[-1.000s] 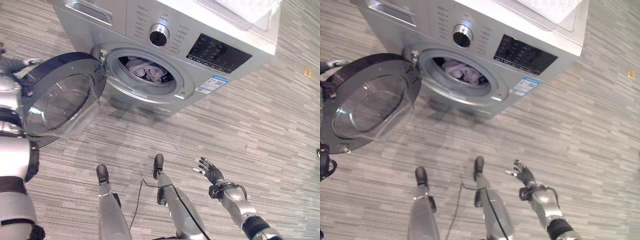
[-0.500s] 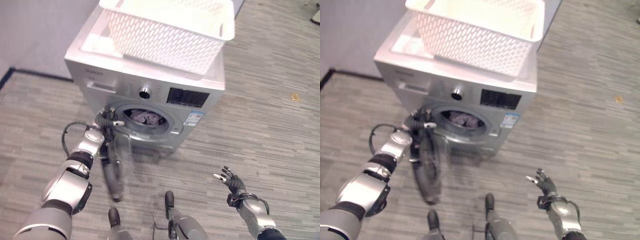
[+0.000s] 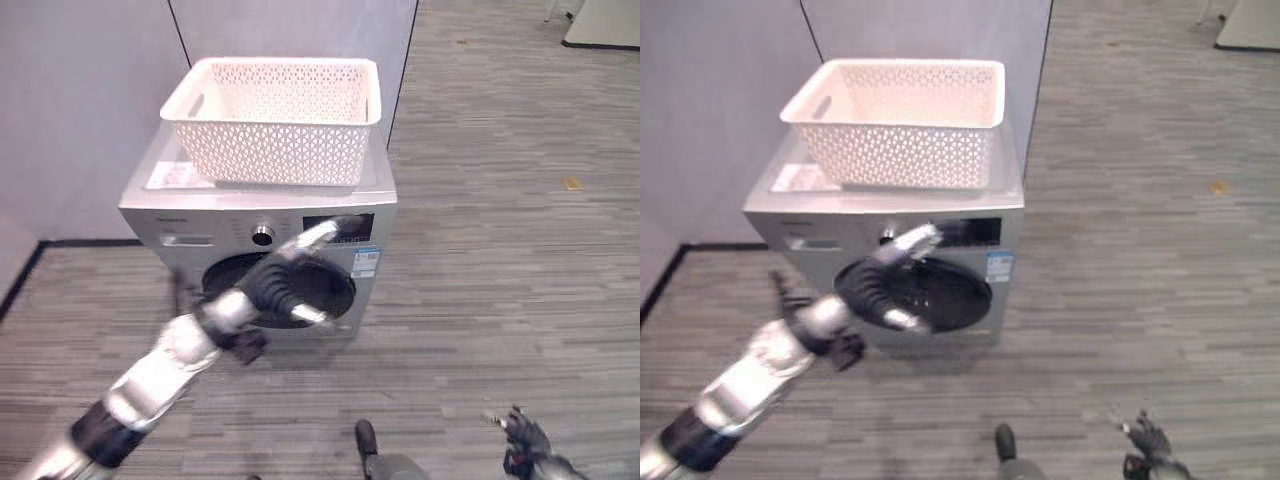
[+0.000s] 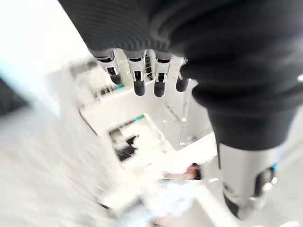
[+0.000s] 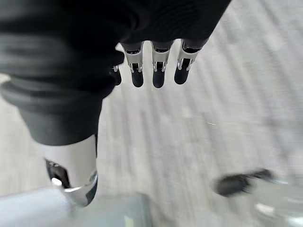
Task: Grab the laundry basket,head to the washer,open it,put in the laundry and shut it.
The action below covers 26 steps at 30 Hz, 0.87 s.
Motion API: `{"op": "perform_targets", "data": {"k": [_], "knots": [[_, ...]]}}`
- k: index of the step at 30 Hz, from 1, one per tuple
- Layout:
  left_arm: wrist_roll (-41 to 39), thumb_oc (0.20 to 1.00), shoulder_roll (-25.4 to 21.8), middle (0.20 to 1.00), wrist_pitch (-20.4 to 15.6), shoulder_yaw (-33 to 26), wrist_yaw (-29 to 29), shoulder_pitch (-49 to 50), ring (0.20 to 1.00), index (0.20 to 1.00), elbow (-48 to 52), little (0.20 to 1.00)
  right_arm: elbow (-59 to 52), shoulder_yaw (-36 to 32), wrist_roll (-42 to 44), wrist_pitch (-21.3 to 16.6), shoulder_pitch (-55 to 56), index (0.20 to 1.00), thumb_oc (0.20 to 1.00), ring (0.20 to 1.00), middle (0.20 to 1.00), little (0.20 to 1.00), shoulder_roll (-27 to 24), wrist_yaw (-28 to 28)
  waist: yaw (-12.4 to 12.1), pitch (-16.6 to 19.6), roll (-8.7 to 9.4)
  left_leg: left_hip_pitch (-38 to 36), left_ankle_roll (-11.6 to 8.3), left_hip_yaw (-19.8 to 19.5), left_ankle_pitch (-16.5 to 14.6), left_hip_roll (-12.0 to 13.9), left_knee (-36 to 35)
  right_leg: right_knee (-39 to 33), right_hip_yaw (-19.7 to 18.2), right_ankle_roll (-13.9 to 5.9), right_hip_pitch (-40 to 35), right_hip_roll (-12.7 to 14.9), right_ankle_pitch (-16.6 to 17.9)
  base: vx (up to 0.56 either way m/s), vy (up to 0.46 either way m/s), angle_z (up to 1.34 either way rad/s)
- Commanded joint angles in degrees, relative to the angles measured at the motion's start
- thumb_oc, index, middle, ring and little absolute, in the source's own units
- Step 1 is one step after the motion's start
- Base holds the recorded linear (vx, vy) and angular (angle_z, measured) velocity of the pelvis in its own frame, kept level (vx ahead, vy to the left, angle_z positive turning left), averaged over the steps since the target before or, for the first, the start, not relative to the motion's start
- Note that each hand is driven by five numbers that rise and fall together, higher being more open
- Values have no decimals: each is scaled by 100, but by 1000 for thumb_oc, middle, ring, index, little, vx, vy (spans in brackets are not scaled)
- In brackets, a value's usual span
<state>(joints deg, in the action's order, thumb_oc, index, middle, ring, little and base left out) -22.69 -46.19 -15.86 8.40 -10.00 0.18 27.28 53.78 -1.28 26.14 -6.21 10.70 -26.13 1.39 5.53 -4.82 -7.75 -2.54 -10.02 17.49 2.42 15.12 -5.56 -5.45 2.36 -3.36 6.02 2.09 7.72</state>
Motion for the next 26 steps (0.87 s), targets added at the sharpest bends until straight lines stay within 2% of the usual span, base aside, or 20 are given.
{"op": "perform_targets", "data": {"k": [1, 2, 4, 5, 9, 10, 12, 13, 14, 15, 16, 21, 26], "knots": [[-927, 1000, 933, 1000, 49, -53, -335, 650, 1000, 1000, -1007, 1000, 37, -163, 108, -297, -640, 1000, 1000, 1000, 1000, 1000, 51, 239, -214, -217, 274, 404, -141, -521, 906, 292, 380, 232, 253, -442, -256, 267, -769, 17, -17, 25], [-930, 1000, 935, 1000, 47, -59, -339, 652, 1000, 1000, -1008, 1000, 38, -159, 110, -298, -643, 1000, 1000, 1000, 1000, 1000, 49, 240, -208, -210, 271, 426, -139, -528, 925, 295, 379, 227, 256, -437, -239, 264, -749, -11, -33, 46], [-872, 1000, 1360, 1000, 211, -76, -276, 1362, 1000, 1000, -2167, 1000, -94, -158, 181, -273, -625, 1000, 1000, 1000, 1000, 1000, 85, 299, -376, -290, 283, 484, -98, -735, 926, 227, 390, 191, 418, -432, -353, 314, -755, -20, -50, 52], [-690, 1000, 1665, 1000, 229, -92, -181, 1529, 1000, 1000, -3336, 1000, -143, -172, 221, -297, -584, 1000, 1000, 1000, 1000, 1000, 130, 297, -454, -312, 309, 475, -82, -827, 899, 195, 368, 175, 515, -438, -443, 336, -785, -8, -57, 48], [417, 1000, 2193, 1000, 7, -212, 432, 1278, 1000, 1000, -5551, 1000, -279, -262, 292, -379, -389, 1000, 1000, 1000, 1000, 1000, 301, 257, -569, -270, 385, 482, -71, -971, 881, 133, 268, 179, 682, -451, -550, 369, -829, 7, -39, 49], [560, 1000, 2374, 1000, 104, -258, 586, 1117, 1000, 1000, -6492, 1000, -265, -255, 279, -387, -350, 1000, 1000, 1000, 1000, 1000, 375, 194, -588, -229, 413, 476, -70, -1013, 843, 95, 209, 189, 751, -459, -592, 398, -846, 1, -14, 38], [295, 1000, 2522, 1000, 181, -430, 546, 970, 1000, 1000, -7270, 1000, -162, -221, 214, -350, -351, 1000, 1000, 1000, 1000, 1000, 443, 147, -577, -178, 430, 467, -57, -1054, 794, 51, 169, 199, 812, -473, -629, 439, -856, -6, 0, 24], [295, 1000, 2522, 1000, 181, -430, 546, 969, 1000, 1000, -7271, 1000, -162, -221, 214, -350, -352, 1000, 1000, 1000, 1000, 1000, 443, 147, -576, -179, 430, 468, -57, -1055, 794, 50, 169, 199, 813, -473, -630, 439, -856, -12, 12, 35], [141, 1000, 2782, 1000, 248, -695, 770, 705, 1000, 1000, -8450, 1000, 57, -146, 148, -318, -408, 1000, 1000, 1000, 1000, 1000, 586, 83, -590, -106, 479, 449, -27, -1083, 699, -17, 157, 213, 876, -481, -668, 495, -854, -12, 10, 27], [141, 1000, 2782, 1000, 247, -695, 769, 703, 1000, 1000, -8451, 1000, 57, -146, 148, -318, -409, 1000, 1000, 1000, 1000, 1000, 586, 83, -589, -108, 479, 449, -27, -1084, 699, -18, 157, 213, 877, -481, -670, 495, -855, 3, 9, 20], [6, 1000, 2967, 1000, 303, -962, 919, 553, 1000, 1000, -9224, 1000, 241, -57, 59, -262, -415, 1000, 1000, 1000, 1000, 1000, 755, 6, -615, -26, 541, 411, 9, -1130, 605, -88, 144, 230, 942, -488, -724, 551, -866, 11, 0, 6], [-73, 1000, 3132, 1000, 354, -1113, 1040, 358, 1000, 1000, -9835, 1000, 944, 110, -12, -149, -438, 1000, 1000, 1000, 1000, 1000, 1078, -59, -647, 188, 667, 332, 42, -1232, 478, -225, 76, 253, 1121, -519, -862, 679, -873, 24, 8, 18], [183, 1000, 3198, 1000, 384, -782, 986, 246, 1000, 1000, -9881, 1000, 1456, 249, -111, -26, -395, 1000, 1000, 1000, 1000, 1000, 1260, -11, -607, 300, 730, 257, 90, -1302, 369, -324, 76, 335, 1215, -555, -972, 800, -870, 11, 35, 16]]}}
